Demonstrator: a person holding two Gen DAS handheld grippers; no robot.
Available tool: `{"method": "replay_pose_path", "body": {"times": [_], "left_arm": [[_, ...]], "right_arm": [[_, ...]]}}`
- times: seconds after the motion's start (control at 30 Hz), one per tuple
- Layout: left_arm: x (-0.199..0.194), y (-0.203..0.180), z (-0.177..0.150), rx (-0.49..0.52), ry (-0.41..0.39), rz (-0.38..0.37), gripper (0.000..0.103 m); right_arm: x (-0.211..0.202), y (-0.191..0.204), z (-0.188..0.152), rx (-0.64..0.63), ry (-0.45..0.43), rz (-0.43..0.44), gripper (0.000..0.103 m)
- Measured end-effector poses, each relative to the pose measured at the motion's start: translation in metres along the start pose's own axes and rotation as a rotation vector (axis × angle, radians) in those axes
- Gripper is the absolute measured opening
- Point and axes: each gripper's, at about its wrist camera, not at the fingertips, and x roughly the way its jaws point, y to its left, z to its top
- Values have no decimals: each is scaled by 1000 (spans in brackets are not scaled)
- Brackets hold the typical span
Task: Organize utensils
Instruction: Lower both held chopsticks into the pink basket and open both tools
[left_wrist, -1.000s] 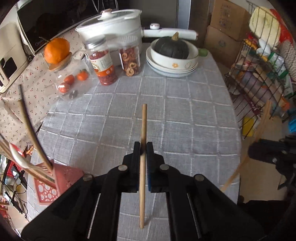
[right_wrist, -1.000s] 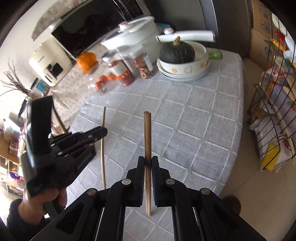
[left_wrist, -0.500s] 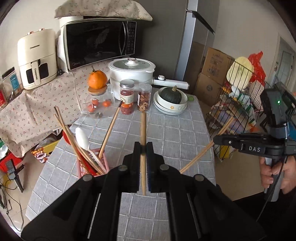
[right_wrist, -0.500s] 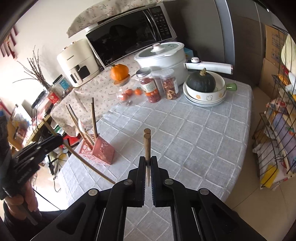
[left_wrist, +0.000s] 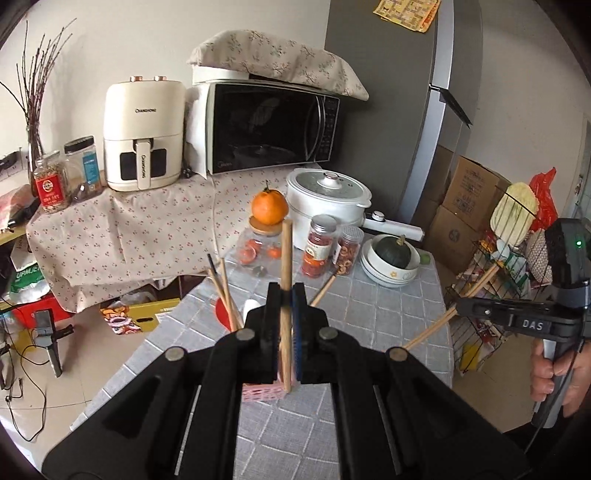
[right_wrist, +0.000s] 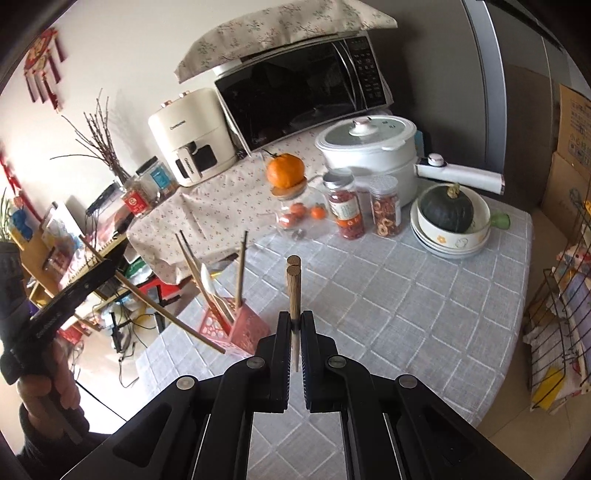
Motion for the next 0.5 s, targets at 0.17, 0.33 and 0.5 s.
{"method": "replay_pose_path", "body": {"times": [0.17,0.33,0.5], "left_arm": [[9,9,0,3,-34,57,7],[30,17,-4,8,-21,89,7],[54,26,-5,-14,57,109,7]], "right_arm": [[1,32,15,-38,-51,64,5],[17,56,26,-58,-66,109,5],[44,70,33,-51,-44,143,5]]}}
